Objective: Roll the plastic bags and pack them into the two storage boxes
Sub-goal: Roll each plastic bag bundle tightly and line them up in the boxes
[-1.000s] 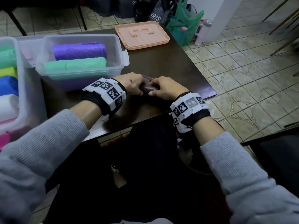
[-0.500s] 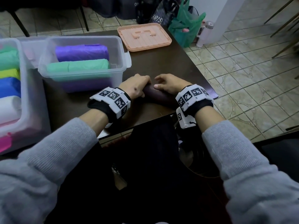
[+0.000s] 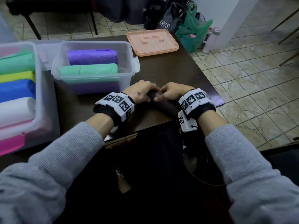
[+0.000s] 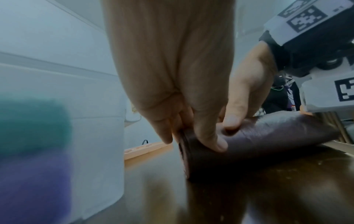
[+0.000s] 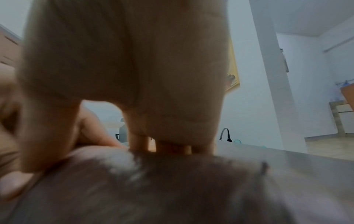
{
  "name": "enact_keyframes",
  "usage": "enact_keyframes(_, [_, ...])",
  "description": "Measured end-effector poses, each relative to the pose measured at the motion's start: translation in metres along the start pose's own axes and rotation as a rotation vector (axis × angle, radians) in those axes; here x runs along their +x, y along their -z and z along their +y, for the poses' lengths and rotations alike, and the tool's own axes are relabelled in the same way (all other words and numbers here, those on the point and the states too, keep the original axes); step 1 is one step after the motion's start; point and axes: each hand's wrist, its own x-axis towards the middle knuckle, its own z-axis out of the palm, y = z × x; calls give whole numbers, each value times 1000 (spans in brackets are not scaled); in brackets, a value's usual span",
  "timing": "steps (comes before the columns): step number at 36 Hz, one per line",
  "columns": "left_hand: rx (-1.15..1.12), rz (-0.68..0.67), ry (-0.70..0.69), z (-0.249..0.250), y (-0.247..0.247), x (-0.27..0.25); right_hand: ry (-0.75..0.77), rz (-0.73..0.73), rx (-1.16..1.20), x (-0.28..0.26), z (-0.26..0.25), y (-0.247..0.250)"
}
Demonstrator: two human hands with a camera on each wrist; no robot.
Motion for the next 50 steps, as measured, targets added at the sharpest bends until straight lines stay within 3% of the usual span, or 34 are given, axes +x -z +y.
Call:
enact_keyframes(5, [-105, 45, 4, -7, -9, -10, 41, 92, 86, -8, -2, -10])
enact_keyframes(9, [-393, 324, 171, -13, -17, -35, 88, 171, 21, -13, -8, -19])
enact_keyframes(12, [-751, 523, 486, -27, -22, -52, 110, 182, -18, -17, -14, -19])
enact_keyframes(15, [-1348, 577, 693, -37, -15, -68, 152, 175, -39, -23, -26, -15])
enact_keyframes(17, [-1596, 673, 735, -45, -5, -78, 189, 164, -63, -28, -37, -9])
enact_keyframes(20, [-1778, 857, 718, -61, 10, -86, 244, 143, -96, -37, -57, 3])
enact_keyframes(23, [-1841, 965, 705, -67, 25, -88, 311, 121, -134, -45, -79, 15])
enact_keyframes(26, [-1903, 991, 681, -65, 32, -88, 384, 156, -143, -49, -101, 23])
enact_keyframes(34, [-1886, 1244, 634, -66, 32, -75, 576, 495, -93, -28, -155, 19])
enact_keyframes(39, [-1919, 1267, 554, -65, 14, -78, 568, 595, -89, -5, -179, 11])
enact_keyframes(45, [-1970, 1162, 471, -62, 0, -89, 574, 587, -205, 9, -192, 8])
enact_keyframes(50, [-1966, 1153, 445, -59, -2, -93, 593, 543, -262, 19, -205, -3])
